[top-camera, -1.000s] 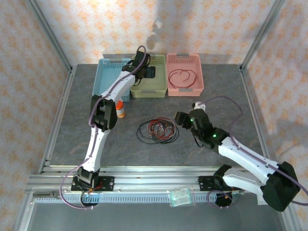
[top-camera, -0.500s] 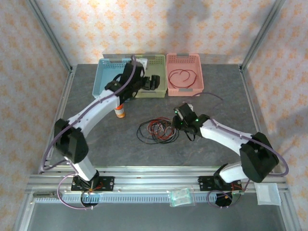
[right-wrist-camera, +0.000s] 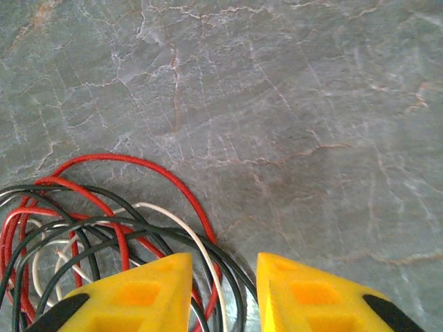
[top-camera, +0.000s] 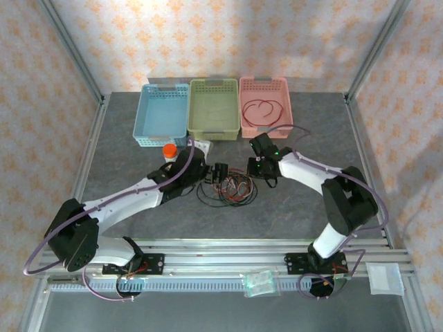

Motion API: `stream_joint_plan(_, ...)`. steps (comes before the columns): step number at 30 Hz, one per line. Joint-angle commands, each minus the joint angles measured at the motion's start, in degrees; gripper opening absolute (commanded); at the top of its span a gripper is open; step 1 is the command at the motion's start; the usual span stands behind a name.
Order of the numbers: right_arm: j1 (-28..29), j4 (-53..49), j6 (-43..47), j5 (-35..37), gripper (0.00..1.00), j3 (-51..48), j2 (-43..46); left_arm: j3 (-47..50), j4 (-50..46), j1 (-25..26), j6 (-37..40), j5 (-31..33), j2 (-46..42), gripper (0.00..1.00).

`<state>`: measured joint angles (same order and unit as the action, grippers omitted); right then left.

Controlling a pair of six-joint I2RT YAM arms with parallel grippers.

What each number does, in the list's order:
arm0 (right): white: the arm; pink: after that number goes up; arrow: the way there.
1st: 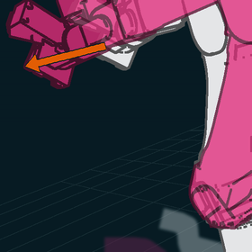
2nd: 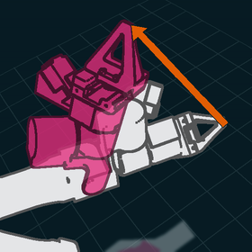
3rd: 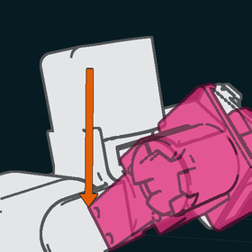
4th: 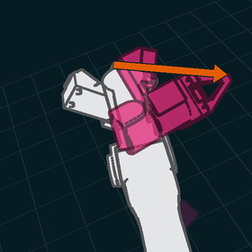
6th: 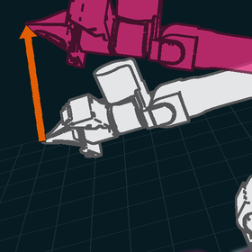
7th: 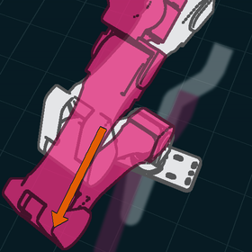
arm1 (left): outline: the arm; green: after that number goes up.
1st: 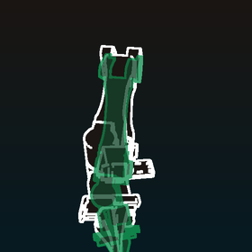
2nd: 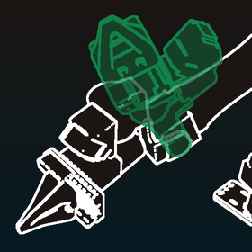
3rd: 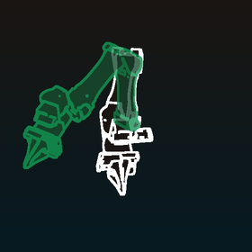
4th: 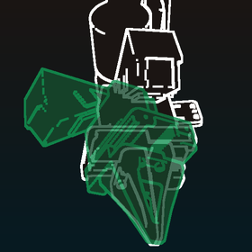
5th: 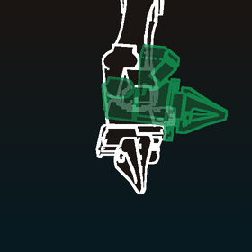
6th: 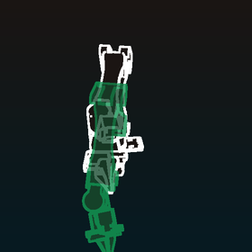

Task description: Untangle the cables

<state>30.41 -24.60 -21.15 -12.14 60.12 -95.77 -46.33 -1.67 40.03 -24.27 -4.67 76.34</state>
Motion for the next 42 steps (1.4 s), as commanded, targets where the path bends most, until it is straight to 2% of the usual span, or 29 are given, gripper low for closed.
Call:
stream_joint_plan(1,-0.3,-2.3,2.4,-0.9,0.30,3.3,-2.9,3.5,6.4,2.3,-5.7,3.8,-2.0,0.89)
stream_joint_plan(6,-0.3,-2.6,2.7,0.3,0.30,6.0,-6.4,8.1,10.0,5.4,-11.1,7.3,-2.4,0.90)
stream_joint_plan(10,-0.3,-3.1,3.0,0.7,0.29,7.6,-8.6,10.2,13.3,6.7,-13.3,7.4,-1.2,0.90)
stream_joint_plan(23,-0.3,-3.5,3.9,-1.9,0.29,7.2,-11.0,9.9,14.9,8.0,-13.8,7.0,2.2,0.90)
stream_joint_plan(35,-0.3,-0.3,4.2,-5.6,0.36,5.1,-6.7,10.1,15.3,8.0,-13.8,7.0,2.6,0.90)
stream_joint_plan(42,-0.2,-0.5,3.9,-4.7,0.35,3.8,-6.9,10.4,15.6,8.1,-14.0,6.7,2.7,0.90)
